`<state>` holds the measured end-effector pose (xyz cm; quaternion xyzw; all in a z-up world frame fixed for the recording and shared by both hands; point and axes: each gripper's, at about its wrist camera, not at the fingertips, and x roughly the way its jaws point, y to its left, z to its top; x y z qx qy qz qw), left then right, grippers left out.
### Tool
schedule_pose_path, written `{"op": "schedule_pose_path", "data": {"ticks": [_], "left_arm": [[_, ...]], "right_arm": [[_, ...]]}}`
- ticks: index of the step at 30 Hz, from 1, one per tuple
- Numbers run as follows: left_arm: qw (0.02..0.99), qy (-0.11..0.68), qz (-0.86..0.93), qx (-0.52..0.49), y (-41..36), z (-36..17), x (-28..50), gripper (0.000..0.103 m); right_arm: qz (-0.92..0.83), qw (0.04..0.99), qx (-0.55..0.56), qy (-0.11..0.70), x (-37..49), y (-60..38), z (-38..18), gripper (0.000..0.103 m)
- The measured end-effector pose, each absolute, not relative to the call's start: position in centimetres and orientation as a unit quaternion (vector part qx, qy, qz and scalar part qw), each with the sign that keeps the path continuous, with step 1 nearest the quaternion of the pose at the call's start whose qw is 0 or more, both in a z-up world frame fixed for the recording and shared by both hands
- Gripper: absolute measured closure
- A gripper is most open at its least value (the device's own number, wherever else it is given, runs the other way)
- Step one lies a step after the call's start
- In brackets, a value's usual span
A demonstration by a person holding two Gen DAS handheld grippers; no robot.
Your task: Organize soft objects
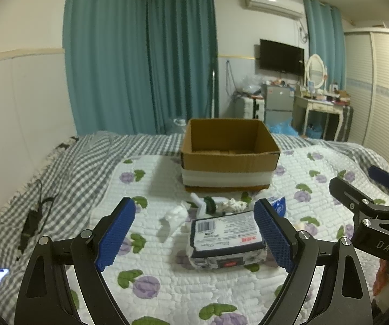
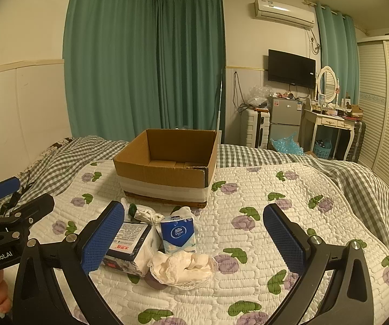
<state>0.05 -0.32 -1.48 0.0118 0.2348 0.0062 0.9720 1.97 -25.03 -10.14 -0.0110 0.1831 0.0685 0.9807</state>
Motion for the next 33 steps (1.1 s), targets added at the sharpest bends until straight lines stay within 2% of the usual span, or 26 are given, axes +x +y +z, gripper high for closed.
{"op": "schedule_pose_path", "data": {"ticks": [33], "left_arm": [[0.975,0.223,-0.019,0.012,0.4,-0.5,-0.7,0.012]], "right_arm": [[0.072,0.980,-0.023,0.185,0.3,-24.2,-9.1,0.000]]}}
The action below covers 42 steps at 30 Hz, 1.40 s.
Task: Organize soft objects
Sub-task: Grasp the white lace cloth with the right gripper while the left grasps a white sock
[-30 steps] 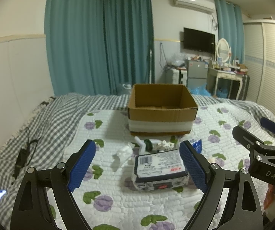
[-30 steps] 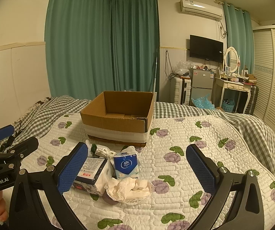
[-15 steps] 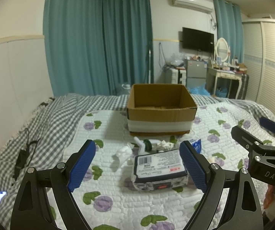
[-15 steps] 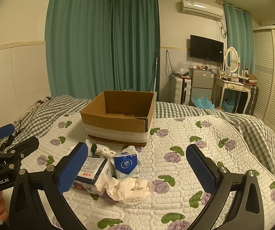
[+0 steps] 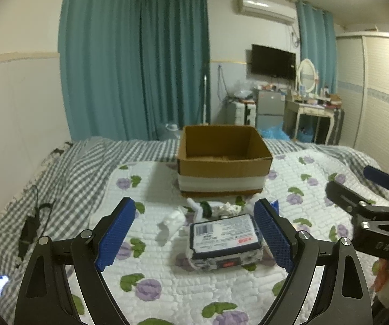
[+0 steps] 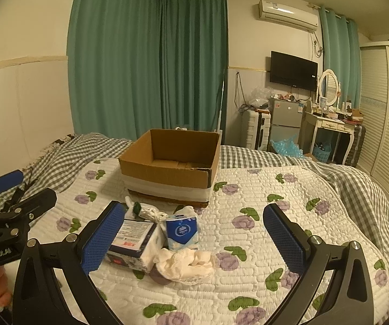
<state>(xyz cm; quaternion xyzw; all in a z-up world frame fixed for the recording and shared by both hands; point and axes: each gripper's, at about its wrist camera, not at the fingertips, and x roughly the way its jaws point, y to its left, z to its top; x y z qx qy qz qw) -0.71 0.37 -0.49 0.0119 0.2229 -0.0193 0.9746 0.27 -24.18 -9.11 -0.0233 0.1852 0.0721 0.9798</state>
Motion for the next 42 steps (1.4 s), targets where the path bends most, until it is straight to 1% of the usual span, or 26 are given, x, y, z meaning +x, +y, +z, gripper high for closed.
{"op": "schedule_pose_path", "data": {"ticks": [5,9,11,15,20,22,23,25,26,27,28,29,30,33,35,39,42], "left_arm": [[0.973,0.229,-0.024,-0.010,3.2,-0.5,-0.7,0.012],[0.968,0.248,-0.015,-0.029,5.9,-2.1,0.1,0.012],[0.964,0.264,0.001,-0.032,7.4,-3.5,0.9,0.012],[0.953,0.301,0.011,-0.036,9.1,-6.4,2.4,0.012],[0.942,0.335,0.011,-0.027,9.3,-8.7,3.9,0.012],[0.937,0.348,0.003,-0.025,9.2,-9.4,4.5,0.012],[0.935,0.354,-0.001,-0.023,9.0,-9.8,4.9,0.012],[0.932,0.362,-0.010,-0.018,8.8,-10.0,5.6,0.012],[0.931,0.365,-0.014,-0.014,8.6,-10.1,6.0,0.012],[0.930,0.366,-0.018,-0.012,8.6,-10.1,6.4,0.012],[0.930,0.367,-0.022,-0.005,8.4,-10.1,6.9,0.012],[0.931,0.365,-0.023,0.003,8.3,-10.1,7.4,0.013],[0.932,0.361,-0.022,0.014,8.2,-10.0,8.0,0.014],[0.933,0.357,-0.024,0.046,7.7,-9.9,10.4,0.014],[0.931,0.361,-0.040,0.048,7.5,-10.1,11.6,0.015],[0.922,0.374,-0.061,0.076,6.2,-11.7,13.8,0.015],[0.915,0.390,-0.074,0.077,5.6,-12.9,15.1,0.016]], "right_arm": [[0.053,0.976,-0.043,0.208,0.5,-23.6,-9.8,0.000],[0.025,0.961,-0.049,0.271,2.8,-23.4,-13.4,0.000],[0.027,0.952,-0.052,0.300,4.2,-23.1,-15.4,0.002],[0.028,0.932,-0.058,0.357,7.0,-22.5,-19.4,0.010],[0.026,0.920,-0.056,0.386,9.3,-22.1,-21.6,0.012],[0.032,0.915,-0.047,0.398,10.2,-22.2,-22.2,0.023],[0.037,0.914,-0.042,0.403,10.4,-22.1,-22.3,0.027],[0.056,0.909,-0.034,0.412,11.1,-22.1,-22.7,0.050],[0.059,0.907,-0.035,0.415,11.3,-21.9,-22.8,0.054],[0.059,0.909,-0.038,0.411,11.4,-21.8,-22.9,0.061],[0.057,0.911,-0.044,0.405,11.4,-21.6,-22.7,0.072],[0.055,0.915,-0.048,0.398,11.4,-21.6,-22.3,0.075],[0.051,0.917,-0.051,0.391,11.3,-21.4,-22.0,0.077],[0.033,0.931,-0.054,0.361,11.3,-22.0,-20.3,0.078],[0.031,0.935,-0.050,0.349,12.0,-22.6,-19.1,0.078],[0.032,0.940,-0.058,0.335,14.5,-22.9,-17.6,0.078],[0.040,0.941,-0.057,0.332,15.7,-22.6,-17.5,0.078]]}}
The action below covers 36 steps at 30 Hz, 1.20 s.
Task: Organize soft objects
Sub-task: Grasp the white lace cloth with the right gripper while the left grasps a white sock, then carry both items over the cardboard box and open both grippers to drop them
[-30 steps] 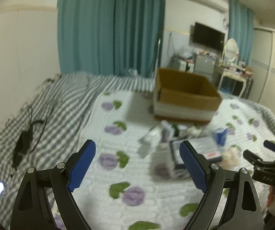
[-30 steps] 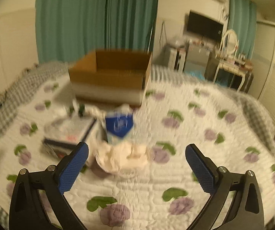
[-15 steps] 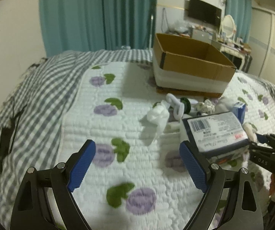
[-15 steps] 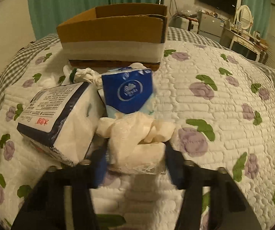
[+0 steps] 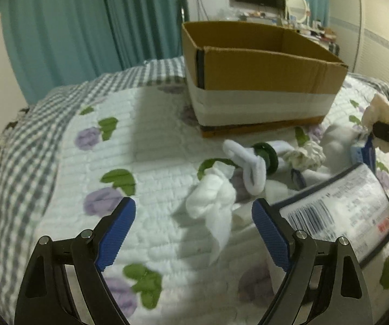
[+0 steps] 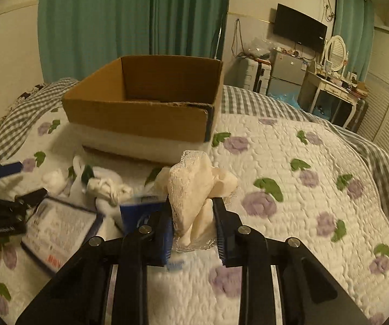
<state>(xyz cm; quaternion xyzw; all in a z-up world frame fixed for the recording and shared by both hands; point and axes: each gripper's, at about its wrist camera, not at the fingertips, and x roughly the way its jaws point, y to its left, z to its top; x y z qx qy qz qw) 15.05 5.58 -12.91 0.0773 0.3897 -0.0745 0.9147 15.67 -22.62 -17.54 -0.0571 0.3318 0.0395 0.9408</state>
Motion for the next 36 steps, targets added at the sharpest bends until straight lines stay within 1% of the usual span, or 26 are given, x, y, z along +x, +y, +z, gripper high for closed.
{"op": "schedule_pose_path", "data": {"ticks": [2,4,6,8,9,10,11,13,20,25,33,36], "left_arm": [[0.914,0.392,-0.077,0.071,5.6,-13.5,15.8,0.019],[0.914,0.392,-0.083,0.060,5.8,-13.8,16.3,0.042],[0.913,0.394,-0.094,0.053,5.8,-14.2,16.8,0.048],[0.908,0.405,-0.100,0.048,5.9,-14.9,17.4,0.058],[0.903,0.413,-0.112,0.037,6.0,-15.3,17.6,0.066],[0.901,0.415,-0.122,0.027,6.1,-15.6,17.7,0.070],[0.900,0.416,-0.130,0.023,6.2,-15.6,17.7,0.071],[0.900,0.411,-0.145,0.029,6.1,-15.5,17.3,0.076],[0.909,0.391,-0.135,0.056,5.5,-14.5,15.0,0.076],[0.921,0.368,-0.115,0.055,5.8,-11.9,12.5,0.076],[0.954,0.273,-0.111,0.050,4.8,-2.8,8.5,0.076],[0.961,0.245,-0.117,0.057,4.0,0.3,8.6,0.076]], "right_arm": [[0.043,0.940,-0.060,0.334,16.3,-22.2,-18.1,0.078],[0.046,0.938,-0.065,0.337,16.6,-21.8,-18.5,0.078],[0.046,0.938,-0.069,0.336,16.7,-21.7,-18.6,0.078],[0.046,0.939,-0.068,0.334,16.6,-21.8,-18.6,0.078],[0.045,0.939,-0.068,0.334,16.6,-21.7,-18.5,0.078],[0.044,0.939,-0.070,0.334,16.5,-21.7,-18.6,0.078],[0.043,0.939,-0.072,0.333,16.3,-21.7,-18.6,0.078],[0.043,0.939,-0.072,0.332,16.0,-21.6,-18.4,0.078],[0.051,0.947,-0.065,0.312,13.3,-21.4,-16.6,0.078],[0.060,0.954,-0.061,0.288,11.3,-21.0,-14.5,0.078],[0.075,0.970,-0.062,0.222,8.4,-20.2,-8.8,0.078],[0.086,0.975,-0.061,0.196,8.2,-20.3,-6.2,0.078]]}}
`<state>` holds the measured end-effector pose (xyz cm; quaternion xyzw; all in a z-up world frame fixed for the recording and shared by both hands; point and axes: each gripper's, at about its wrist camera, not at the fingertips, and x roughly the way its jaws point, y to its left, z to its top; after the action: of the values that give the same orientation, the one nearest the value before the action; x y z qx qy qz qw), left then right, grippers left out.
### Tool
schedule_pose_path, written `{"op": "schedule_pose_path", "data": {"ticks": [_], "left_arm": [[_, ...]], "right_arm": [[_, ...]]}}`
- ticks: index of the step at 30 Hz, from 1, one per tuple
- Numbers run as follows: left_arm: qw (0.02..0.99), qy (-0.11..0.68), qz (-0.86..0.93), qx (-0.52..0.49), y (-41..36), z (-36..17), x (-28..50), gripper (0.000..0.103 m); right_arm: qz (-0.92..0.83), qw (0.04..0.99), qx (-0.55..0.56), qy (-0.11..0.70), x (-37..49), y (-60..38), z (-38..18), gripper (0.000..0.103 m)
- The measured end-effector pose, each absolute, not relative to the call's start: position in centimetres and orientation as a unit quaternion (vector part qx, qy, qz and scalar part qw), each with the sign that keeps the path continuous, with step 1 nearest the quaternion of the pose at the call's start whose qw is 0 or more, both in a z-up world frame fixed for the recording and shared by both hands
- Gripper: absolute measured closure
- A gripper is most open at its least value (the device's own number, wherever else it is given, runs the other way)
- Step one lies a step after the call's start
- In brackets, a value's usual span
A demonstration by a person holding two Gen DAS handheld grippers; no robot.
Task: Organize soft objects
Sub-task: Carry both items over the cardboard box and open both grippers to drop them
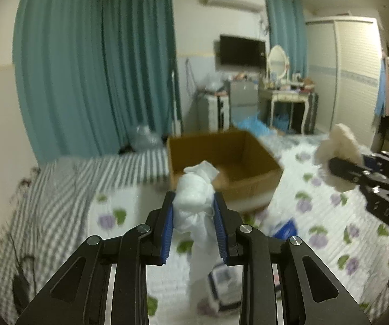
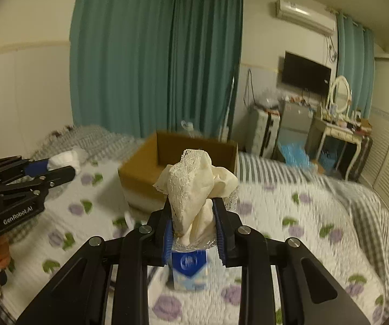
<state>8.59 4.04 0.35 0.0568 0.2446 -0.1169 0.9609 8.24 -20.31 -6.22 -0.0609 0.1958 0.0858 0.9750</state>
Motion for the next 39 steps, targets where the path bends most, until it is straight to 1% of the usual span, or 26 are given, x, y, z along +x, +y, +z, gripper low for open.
{"op": "schedule_pose_path", "data": {"ticks": [6,10,14,19,20,21,23,24,25,26,27,28,30,32,34,36,39], "left_arm": [[0.967,0.207,-0.137,0.054,2.5,4.7,10.5,0.076],[0.966,0.213,-0.140,0.040,1.8,5.4,14.9,0.076],[0.963,0.236,-0.126,0.041,0.9,4.2,19.5,0.076],[0.952,0.277,-0.123,0.044,-0.1,0.6,24.8,0.076],[0.950,0.284,-0.123,0.049,-0.5,-0.2,25.6,0.075],[0.948,0.289,-0.122,0.054,-0.8,-1.0,26.2,0.071],[0.944,0.299,-0.124,0.065,-1.5,-2.4,27.1,0.071],[0.943,0.301,-0.123,0.067,-1.6,-2.8,27.2,0.071],[0.943,0.304,-0.123,0.067,-1.7,-3.3,27.5,0.069],[0.941,0.307,-0.126,0.066,-1.6,-3.6,27.8,0.065],[0.940,0.310,-0.127,0.065,-1.7,-3.9,28.0,0.055],[0.938,0.314,-0.128,0.065,-1.7,-4.2,28.3,0.045],[0.939,0.312,-0.134,0.062,-1.7,-4.5,28.3,0.039],[0.942,0.304,-0.125,0.065,-1.5,-4.3,28.0,0.038],[0.945,0.297,-0.110,0.074,-1.4,-3.8,27.6,0.038],[0.947,0.293,-0.103,0.079,-1.2,-2.9,27.1,0.038],[0.954,0.273,-0.093,0.081,-0.7,-0.4,25.4,0.038]], "right_arm": [[0.107,0.978,-0.069,0.167,11.6,-20.3,-1.9,0.078],[0.130,0.972,-0.060,0.184,17.1,-20.0,-1.0,0.078],[0.145,0.963,-0.048,0.220,22.6,-19.6,-2.9,0.078],[0.145,0.950,-0.047,0.273,28.6,-19.5,-7.2,0.078],[0.143,0.949,-0.047,0.278,29.1,-19.6,-7.9,0.078],[0.139,0.948,-0.048,0.283,29.6,-19.7,-8.6,0.078],[0.133,0.948,-0.048,0.283,30.2,-20.1,-9.6,0.078],[0.132,0.950,-0.047,0.280,30.3,-20.2,-9.9,0.073],[0.129,0.951,-0.046,0.278,30.4,-20.4,-10.2,0.061],[0.126,0.952,-0.044,0.277,30.4,-20.7,-10.5,0.054],[0.124,0.953,-0.042,0.273,30.4,-20.9,-10.6,0.040],[0.119,0.956,-0.040,0.266,30.3,-21.0,-10.5,0.033],[0.109,0.960,-0.036,0.256,29.9,-21.4,-10.1,0.031],[0.105,0.962,-0.037,0.251,29.6,-21.6,-9.4,0.026],[0.100,0.964,-0.037,0.242,28.9,-21.8,-8.4,0.019],[0.094,0.967,-0.037,0.235,28.1,-21.8,-7.1,0.019],[0.092,0.971,-0.038,0.219,25.6,-22.0,-4.4,0.015]]}}
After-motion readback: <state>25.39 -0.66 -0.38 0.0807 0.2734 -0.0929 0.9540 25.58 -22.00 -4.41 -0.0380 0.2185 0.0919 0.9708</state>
